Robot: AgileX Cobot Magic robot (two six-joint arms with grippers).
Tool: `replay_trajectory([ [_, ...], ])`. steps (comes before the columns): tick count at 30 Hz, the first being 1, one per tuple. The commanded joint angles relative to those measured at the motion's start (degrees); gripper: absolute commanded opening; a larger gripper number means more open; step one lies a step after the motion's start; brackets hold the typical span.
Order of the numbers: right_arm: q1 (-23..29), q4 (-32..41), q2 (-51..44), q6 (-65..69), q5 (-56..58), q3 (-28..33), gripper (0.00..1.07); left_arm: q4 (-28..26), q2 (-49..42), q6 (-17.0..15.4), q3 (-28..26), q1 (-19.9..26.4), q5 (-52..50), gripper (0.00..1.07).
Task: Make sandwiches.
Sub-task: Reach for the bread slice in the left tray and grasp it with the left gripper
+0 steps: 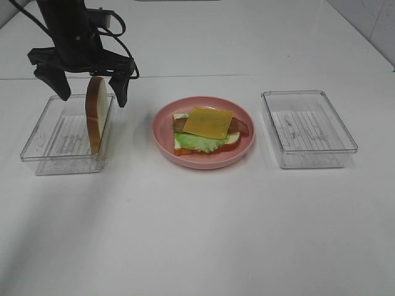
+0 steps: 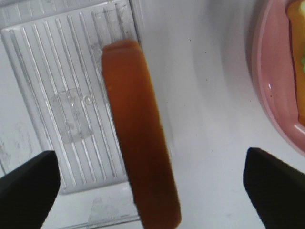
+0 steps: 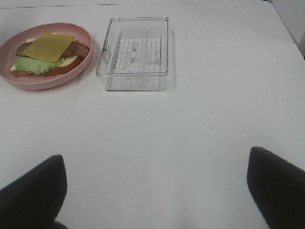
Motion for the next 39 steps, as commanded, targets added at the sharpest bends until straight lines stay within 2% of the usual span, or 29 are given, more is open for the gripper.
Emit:
replay_trajectory([
  [1, -0.11, -0.46, -1.55, -0.46, -0.52, 0.17, 0.96, 0.23, 2.81, -0.52, -3.38, 0.06, 5.50, 1.01],
  [5, -0.11, -0.46, -1.55, -0.46, -0.52, 0.17, 0.96, -0.97, 5.27, -0.63, -5.33, 0.06, 5.50, 1.01],
  [14, -0.11, -0.46, -1.55, -0.46, -0.52, 0.17, 0.96, -1.78, 5.73, 0.11, -5.33, 0.06, 5.50, 0.97],
  [15, -0.11, -0.46, -1.55, -0.46, -0.52, 0.17, 0.96, -1.78, 5.73, 0.40, -5.33, 0.06, 5.50, 0.85],
  [16, -0.11, -0.46, -1.55, -0.46, -0.52, 0.17, 0.96, -1.78, 5.73, 0.40, -5.33, 0.06, 5.50, 0.85],
  [17, -0.11, -0.46, -1.55, -0.46, -0.52, 0.17, 0.96, -1.43, 5.73, 0.17, -5.33, 0.06, 5.50, 0.53],
  [18, -0.11, -0.46, -1.55, -0.46, -0.52, 0.17, 0.96, -0.97, 5.73, -0.40, -5.33, 0.06, 5.50, 0.32],
  [19, -0.11, -0.46, -1.55, -0.46, -0.52, 0.17, 0.96, -0.97, 5.73, -0.40, -5.33, 0.06, 5.50, 0.32],
  [20, -0.11, -0.46, -1.55, -0.46, -0.52, 0.17, 0.96, 0.63, 5.73, -0.63, -5.33, 0.06, 5.50, 0.00],
  [21, -0.11, -0.46, -1.55, -0.46, -0.52, 0.17, 0.96, 1.89, 5.73, -0.52, -5.33, 0.00, 5.50, 0.00],
  [35, -0.11, -0.46, -1.55, -0.46, -0.52, 0.17, 0.96, 2.01, 5.73, -1.09, -5.33, 0.00, 5.50, 0.00],
  [37, -0.11, -0.46, -1.55, -0.46, -0.52, 0.17, 0.96, 2.01, 5.73, -4.41, -5.33, 0.00, 5.44, 0.00],
  [39, -0.11, -0.46, -1.55, -0.46, -0.52, 0.17, 0.96, 2.01, 5.73, -4.81, -5.33, 0.00, 5.44, 0.00],
])
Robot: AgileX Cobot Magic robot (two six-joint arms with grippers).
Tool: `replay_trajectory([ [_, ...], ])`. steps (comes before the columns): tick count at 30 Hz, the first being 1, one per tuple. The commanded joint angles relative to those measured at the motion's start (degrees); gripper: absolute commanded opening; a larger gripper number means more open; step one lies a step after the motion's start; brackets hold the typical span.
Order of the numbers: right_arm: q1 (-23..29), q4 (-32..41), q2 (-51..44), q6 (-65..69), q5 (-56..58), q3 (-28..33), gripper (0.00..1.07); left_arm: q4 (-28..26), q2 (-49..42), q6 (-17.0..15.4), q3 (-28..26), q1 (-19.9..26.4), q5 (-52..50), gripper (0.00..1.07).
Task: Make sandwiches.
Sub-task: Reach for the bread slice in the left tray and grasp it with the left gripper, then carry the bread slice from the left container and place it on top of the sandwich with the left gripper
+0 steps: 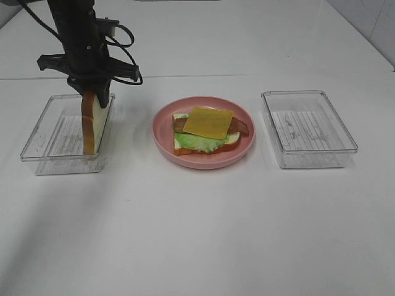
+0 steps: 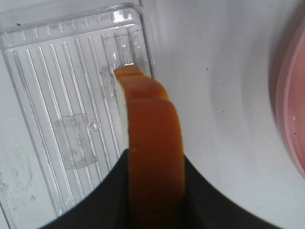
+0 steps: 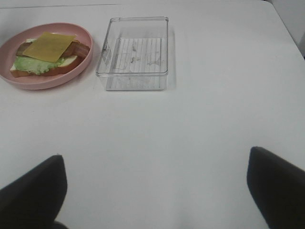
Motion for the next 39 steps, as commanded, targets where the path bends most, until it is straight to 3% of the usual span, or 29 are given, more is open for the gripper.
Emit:
replay_trajectory([
  [1, -0.11, -0.46, -1.55, -0.46, -0.52, 0.17, 0.96, -0.29, 0.17, -2.06, -0.06, -0.11, 5.10, 0.00],
  [14, -0.11, -0.46, -1.55, -0.46, -0.52, 0.17, 0.96, -0.40, -4.01, -2.06, -0.06, -0.11, 5.16, 0.00],
  [33, -0.11, -0.46, -1.55, -0.46, -0.52, 0.17, 0.96, -0.86, -18.51, -2.06, -0.06, -0.11, 5.04, 0.00],
  [36, -0.11, -0.46, -1.55, -0.46, -0.52, 0.17, 0.96, -3.84, -18.51, -0.63, -0.06, -0.11, 4.76, 0.00],
  [37, -0.11, -0.46, -1.55, -0.46, -0.52, 0.17, 0.96, -8.14, -18.11, 1.15, -0.06, -0.11, 3.72, 0.00],
  [39, -0.11, -0.46, -1.55, -0.46, -0.52, 0.17, 0.96, -10.71, -17.99, 2.12, -0.06, -0.11, 3.15, 0.00],
])
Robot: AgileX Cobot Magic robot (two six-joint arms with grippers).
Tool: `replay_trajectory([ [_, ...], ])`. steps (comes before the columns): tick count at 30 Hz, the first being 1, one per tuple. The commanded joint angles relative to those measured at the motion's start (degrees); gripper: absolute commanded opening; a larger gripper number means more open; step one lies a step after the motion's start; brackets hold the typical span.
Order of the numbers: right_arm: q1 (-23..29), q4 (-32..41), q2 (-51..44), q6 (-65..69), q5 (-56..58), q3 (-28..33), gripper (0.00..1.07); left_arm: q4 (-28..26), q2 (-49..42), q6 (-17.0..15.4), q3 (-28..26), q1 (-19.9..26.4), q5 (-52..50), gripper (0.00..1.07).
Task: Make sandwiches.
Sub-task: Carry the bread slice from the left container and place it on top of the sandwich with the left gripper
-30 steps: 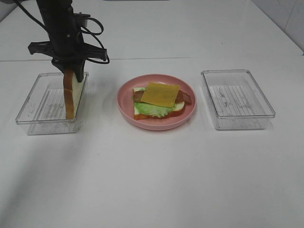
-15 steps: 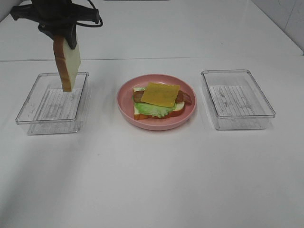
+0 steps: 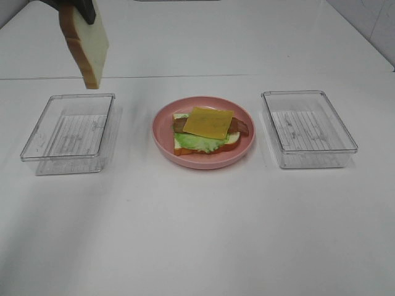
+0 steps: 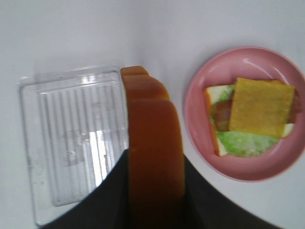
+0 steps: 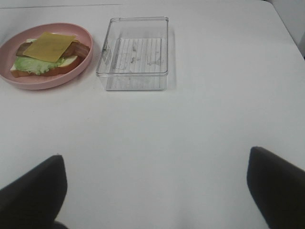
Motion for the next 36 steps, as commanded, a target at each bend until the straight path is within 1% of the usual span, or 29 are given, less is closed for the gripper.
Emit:
replay_trajectory([
  [1, -0.11, -0.46, -1.55, -0.46, -0.52, 0.17, 0.96, -10.83, 0.52, 3.95, -0.06, -0.11, 1.60, 0.00],
  [2, -0.11, -0.46, -1.55, -0.46, -0.52, 0.17, 0.96, -10.83, 0.52, 3.95, -0.06, -0.11, 1.60, 0.00],
  [3, -0.11, -0.46, -1.55, -0.46, -0.52, 0.17, 0.96, -16.21, 1.20, 5.67, -0.06, -0.11, 0.34, 0.00],
  [4, -0.11, -0.46, -1.55, -0.46, -0.52, 0.17, 0.96, -18.22, 1.83, 6.30, -0.06, -0.11, 0.06, 0.00],
  [5, -0.11, -0.46, -1.55, -0.46, -0.52, 0.17, 0.96, -18.22, 1.83, 6.30, -0.06, -0.11, 0.06, 0.00],
  [6, -0.11, -0.46, -1.55, -0.46, -0.52, 0.17, 0.96, -23.09, 2.98, 7.91, -0.06, -0.11, -0.34, 0.00],
  [7, -0.11, -0.46, -1.55, -0.46, -0.52, 0.17, 0.96, -23.09, 2.98, 7.91, -0.06, -0.11, -0.34, 0.00],
  [8, -0.11, -0.46, -1.55, -0.46, -0.52, 0.17, 0.96, -25.10, 3.78, 8.88, -0.06, -0.11, -0.63, 0.00],
  [9, -0.11, -0.46, -1.55, -0.46, -0.52, 0.17, 0.96, -28.42, 5.21, 10.43, -0.06, -0.11, -1.78, 0.00],
  [10, -0.11, -0.46, -1.55, -0.46, -0.52, 0.17, 0.96, -28.42, 5.21, 10.43, -0.06, -0.11, -1.78, 0.00],
  [12, -0.11, -0.46, -1.55, -0.46, -0.52, 0.17, 0.96, -33.23, 7.22, 13.29, 0.34, -0.11, -5.73, 0.00],
  [13, -0.11, -0.46, -1.55, -0.46, -0.52, 0.17, 0.96, -33.23, 7.22, 13.29, 0.34, -0.11, -5.73, 0.00],
  [14, -0.11, -0.46, -1.55, -0.46, -0.52, 0.17, 0.96, -37.53, 7.56, 16.90, 2.06, -0.11, -9.51, 0.00],
  [15, -0.11, -0.46, -1.55, -0.46, -0.52, 0.17, 0.96, -40.39, 7.62, 19.08, 3.50, -0.11, -11.40, 0.00],
  [16, -0.11, -0.46, -1.55, -0.46, -0.52, 0.17, 0.96, -40.39, 7.62, 19.08, 3.50, -0.11, -11.40, 0.00],
  [17, -0.11, -0.46, -1.55, -0.46, -0.52, 0.17, 0.96, -46.29, 7.62, 23.66, 6.88, -0.11, -14.67, 0.00],
  [18, -0.11, -0.46, -1.55, -0.46, -0.52, 0.17, 0.96, -49.33, 7.62, 25.95, 9.05, -0.11, -16.16, 0.00],
  [19, -0.11, -0.46, -1.55, -0.46, -0.52, 0.17, 0.96, -49.33, 7.62, 25.95, 9.05, -0.11, -16.16, 0.00],
  [20, -0.11, -0.46, -1.55, -0.46, -0.52, 0.17, 0.96, -54.60, 7.62, 29.97, 13.69, -0.11, -19.31, 0.00],
  [21, -0.11, -0.46, -1.55, -0.46, -0.52, 0.17, 0.96, -54.60, 7.62, 29.97, 13.69, -0.11, -19.31, 0.00],
  [22, -0.11, -0.46, -1.55, -0.46, -0.52, 0.17, 0.96, -59.82, 7.68, 33.58, 17.59, -0.11, -21.89, 0.00],
  [23, -0.11, -0.46, -1.55, -0.46, -0.52, 0.17, 0.96, -62.51, 7.73, 35.35, 19.25, -0.11, -22.75, 0.00],
  [24, -0.11, -0.46, -1.55, -0.46, -0.52, 0.17, 0.96, -62.51, 7.73, 35.35, 19.25, -0.11, -22.75, 0.00],
  [25, -0.11, -0.46, -1.55, -0.46, -0.52, 0.17, 0.96, -65.49, 7.85, 38.22, 21.43, -0.11, -23.78, 0.00],
  [26, -0.11, -0.46, -1.55, -0.46, -0.52, 0.17, 0.96, -65.49, 7.85, 38.22, 21.43, -0.11, -23.78, 0.00],
  [27, -0.11, -0.46, -1.55, -0.46, -0.52, 0.17, 0.96, -65.83, 7.85, 39.36, 22.80, -0.11, -25.50, 0.00],
  [30, -0.11, -0.46, -1.55, -0.46, -0.52, 0.17, 0.96, -66.18, 8.37, 40.05, 22.98, -0.11, -26.70, 0.00],
  [35, -0.11, -0.46, -1.55, -0.46, -0.52, 0.17, 0.96, -66.81, 10.03, 40.16, 22.98, -0.11, -26.99, 0.00],
  [36, -0.11, -0.46, -1.55, -0.46, -0.52, 0.17, 0.96, -68.07, 11.40, 40.34, 22.98, -0.11, -25.95, 0.00],
])
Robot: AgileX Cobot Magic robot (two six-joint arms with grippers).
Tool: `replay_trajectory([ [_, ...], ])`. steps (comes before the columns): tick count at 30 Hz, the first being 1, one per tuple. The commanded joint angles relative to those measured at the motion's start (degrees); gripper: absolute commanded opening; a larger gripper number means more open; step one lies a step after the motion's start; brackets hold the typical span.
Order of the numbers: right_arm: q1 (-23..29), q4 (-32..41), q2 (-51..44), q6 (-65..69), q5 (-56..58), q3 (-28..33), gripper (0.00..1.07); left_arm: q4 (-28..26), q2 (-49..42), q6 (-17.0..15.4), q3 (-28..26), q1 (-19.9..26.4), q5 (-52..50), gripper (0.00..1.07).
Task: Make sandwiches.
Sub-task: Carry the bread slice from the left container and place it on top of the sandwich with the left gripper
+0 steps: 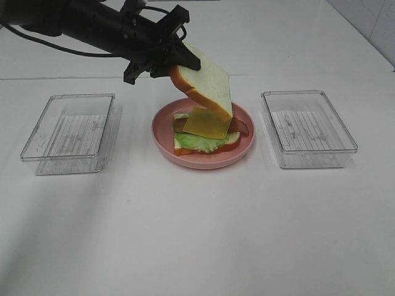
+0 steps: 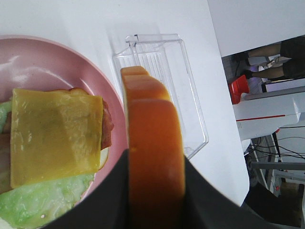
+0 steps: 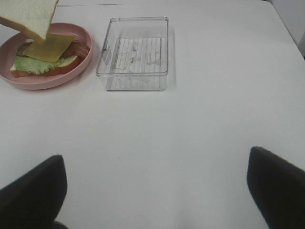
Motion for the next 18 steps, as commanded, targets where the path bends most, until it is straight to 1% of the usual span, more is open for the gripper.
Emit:
replay_trajectory([
  [1, -0.11, -0.46, -1.55, -0.46, -0.52, 0.17, 0.96, -2.35, 1.72, 0.57, 0.23, -0.06, 0.80, 0.00],
  [3, -0.11, -0.46, -1.55, -0.46, -0.52, 0.17, 0.96, -6.07, 3.50, 2.75, 0.23, -0.06, 2.58, 0.00],
  [4, -0.11, -0.46, -1.55, -0.46, -0.52, 0.17, 0.96, -6.07, 3.50, 2.75, 0.23, -0.06, 2.58, 0.00],
  [5, -0.11, -0.46, -1.55, -0.46, -0.52, 0.17, 0.96, -8.94, 4.30, 4.30, 0.23, -0.06, 2.92, 0.00],
  [6, -0.11, -0.46, -1.55, -0.57, -0.52, 0.17, 0.96, -9.80, 4.70, 5.10, 0.23, -0.06, 2.86, 0.00],
  [7, -0.11, -0.46, -1.55, -0.57, -0.52, 0.17, 0.96, -9.80, 4.70, 5.10, 0.23, -0.06, 2.86, 0.00],
  [9, -0.11, -0.46, -1.55, -0.57, -0.52, 0.17, 0.96, -11.29, 5.79, 6.30, 0.23, -0.06, 2.69, 0.00],
  [14, -0.11, -0.46, -1.55, -0.57, -0.52, 0.17, 0.96, -12.32, 6.88, 6.88, 0.06, -0.06, 2.58, 0.00],
  [15, -0.11, -0.46, -1.55, -0.57, -0.52, 0.17, 0.96, -13.35, 7.51, 7.91, 0.06, -0.06, 2.58, 0.00],
  [18, -0.11, -0.46, -1.55, -0.57, -0.52, 0.17, 0.96, -13.81, 8.14, 8.82, 0.06, -0.06, 2.12, 0.00],
])
